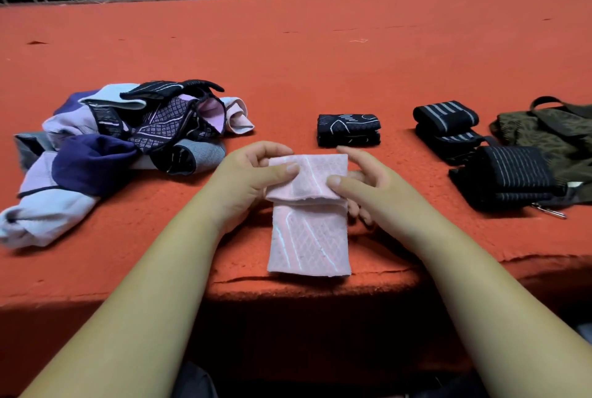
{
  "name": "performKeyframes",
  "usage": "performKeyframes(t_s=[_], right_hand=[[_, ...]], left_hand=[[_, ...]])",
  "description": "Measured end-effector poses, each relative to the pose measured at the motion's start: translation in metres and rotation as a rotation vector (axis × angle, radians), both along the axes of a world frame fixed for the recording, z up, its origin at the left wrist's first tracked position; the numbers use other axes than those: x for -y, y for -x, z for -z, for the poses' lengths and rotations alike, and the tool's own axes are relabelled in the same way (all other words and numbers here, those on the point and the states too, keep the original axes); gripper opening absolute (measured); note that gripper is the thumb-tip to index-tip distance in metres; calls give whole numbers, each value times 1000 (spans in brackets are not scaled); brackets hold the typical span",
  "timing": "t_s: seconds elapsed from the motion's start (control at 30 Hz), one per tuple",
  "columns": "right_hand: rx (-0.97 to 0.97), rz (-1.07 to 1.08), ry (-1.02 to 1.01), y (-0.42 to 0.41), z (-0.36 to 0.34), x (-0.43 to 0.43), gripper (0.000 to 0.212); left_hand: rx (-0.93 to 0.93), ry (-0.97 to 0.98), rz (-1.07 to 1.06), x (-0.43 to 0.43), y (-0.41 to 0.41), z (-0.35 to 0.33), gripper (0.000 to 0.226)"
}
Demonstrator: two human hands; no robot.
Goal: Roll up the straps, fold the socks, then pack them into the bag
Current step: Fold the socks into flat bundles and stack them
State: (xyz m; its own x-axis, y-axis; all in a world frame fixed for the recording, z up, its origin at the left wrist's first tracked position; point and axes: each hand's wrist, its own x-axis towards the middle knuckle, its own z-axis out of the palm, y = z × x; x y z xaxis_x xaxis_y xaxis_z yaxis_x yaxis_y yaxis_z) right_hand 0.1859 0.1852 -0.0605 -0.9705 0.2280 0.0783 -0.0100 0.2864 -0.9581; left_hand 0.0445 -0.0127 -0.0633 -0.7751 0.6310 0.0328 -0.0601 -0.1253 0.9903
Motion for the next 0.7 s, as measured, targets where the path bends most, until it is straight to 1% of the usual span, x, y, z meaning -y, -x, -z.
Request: performKeyframes(t_s=[0.07,0.1,0.17,0.23,0.4,0.5,0.6,0.7], right_hand=[[39,-45,-64,-3,-3,0,17],[41,-58,-46,-4,-2,0,13],[24,-59,32,-5,1,0,17],[7,-48,51,-4,4,-1,17],[-10,-48,40,-3,8,-6,19],[-13,-71,43,-3,8,-5,18],[-29,-86,25,-3,6,-4,12],[-59,-94,97,-4,5,-4,15]], left_hand=[[14,-62,-4,-2,-4,-7,39],[25,-87,-2,-3,-5,-8,40],[56,-117,17,-4,-7,-10,41],[79,-99,57,-3,-8,-9,39],[100,70,260,8,-7,1,41],[76,74,232,7,-9,3,38],[63,41,196,4,-11,5,40],[51,31,151,3,-9,7,43]])
